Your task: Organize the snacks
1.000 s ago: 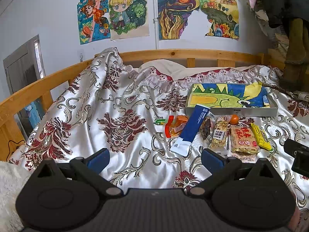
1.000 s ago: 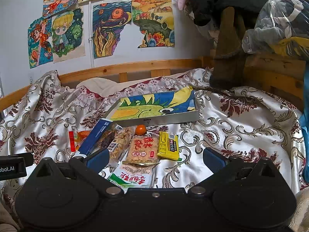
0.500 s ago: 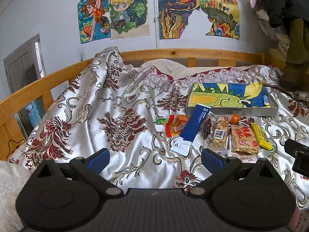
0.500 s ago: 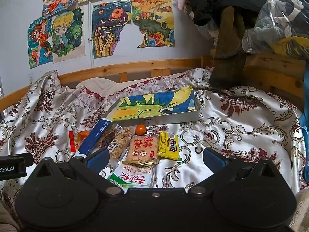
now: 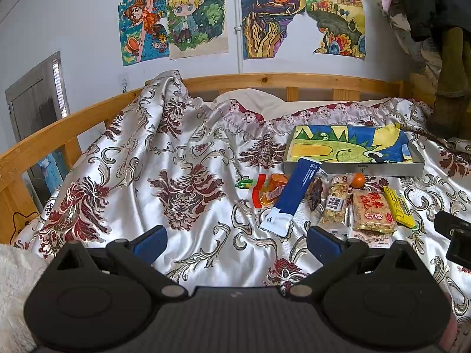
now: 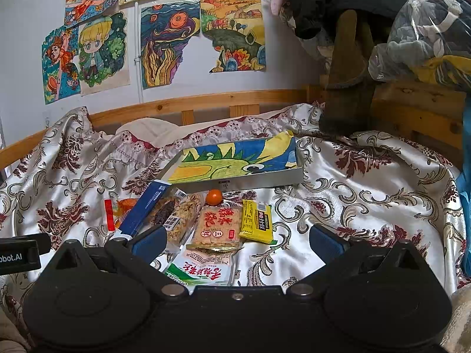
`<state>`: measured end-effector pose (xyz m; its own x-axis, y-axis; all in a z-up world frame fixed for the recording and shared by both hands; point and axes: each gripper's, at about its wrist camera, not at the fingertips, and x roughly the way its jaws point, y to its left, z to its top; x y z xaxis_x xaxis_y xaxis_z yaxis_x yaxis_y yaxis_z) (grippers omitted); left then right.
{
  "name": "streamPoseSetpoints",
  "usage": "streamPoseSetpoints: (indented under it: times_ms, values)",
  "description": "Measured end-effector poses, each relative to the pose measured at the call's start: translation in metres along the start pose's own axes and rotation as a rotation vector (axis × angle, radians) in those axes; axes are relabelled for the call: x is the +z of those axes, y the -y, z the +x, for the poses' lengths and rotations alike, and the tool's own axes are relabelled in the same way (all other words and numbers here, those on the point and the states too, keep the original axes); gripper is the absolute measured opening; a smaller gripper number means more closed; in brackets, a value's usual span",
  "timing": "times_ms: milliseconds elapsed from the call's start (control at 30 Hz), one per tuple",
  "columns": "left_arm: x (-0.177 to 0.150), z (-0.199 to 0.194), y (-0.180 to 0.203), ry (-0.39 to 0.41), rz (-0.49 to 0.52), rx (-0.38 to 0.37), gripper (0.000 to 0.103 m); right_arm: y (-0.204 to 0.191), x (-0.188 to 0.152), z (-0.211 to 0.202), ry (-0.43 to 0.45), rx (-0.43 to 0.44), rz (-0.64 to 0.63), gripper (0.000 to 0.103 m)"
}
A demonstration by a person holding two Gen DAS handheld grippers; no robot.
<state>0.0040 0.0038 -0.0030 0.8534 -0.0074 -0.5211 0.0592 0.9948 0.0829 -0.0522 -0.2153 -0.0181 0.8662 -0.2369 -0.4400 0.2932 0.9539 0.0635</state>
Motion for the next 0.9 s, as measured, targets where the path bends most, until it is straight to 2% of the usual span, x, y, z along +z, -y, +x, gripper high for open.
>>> streamPoseSetpoints:
  times_ms: [600,800,900]
  values:
    - [-0.015,0.004,0.002,-0.026,0.019,0.01,0.103,0.001,0.003,0.005,-0.039,-0.002,0.02,0.102]
    - [-0.011,0.007,0.005,-0.054,0.036,0.015,0.103,0.01,0.01,0.015,-0.113,0.071,0.108,0.102]
    - [-0.008,0.01,0.007,-0.086,0.049,0.004,0.103,0.011,0.022,0.023,-0.13,0.104,0.091,0.102]
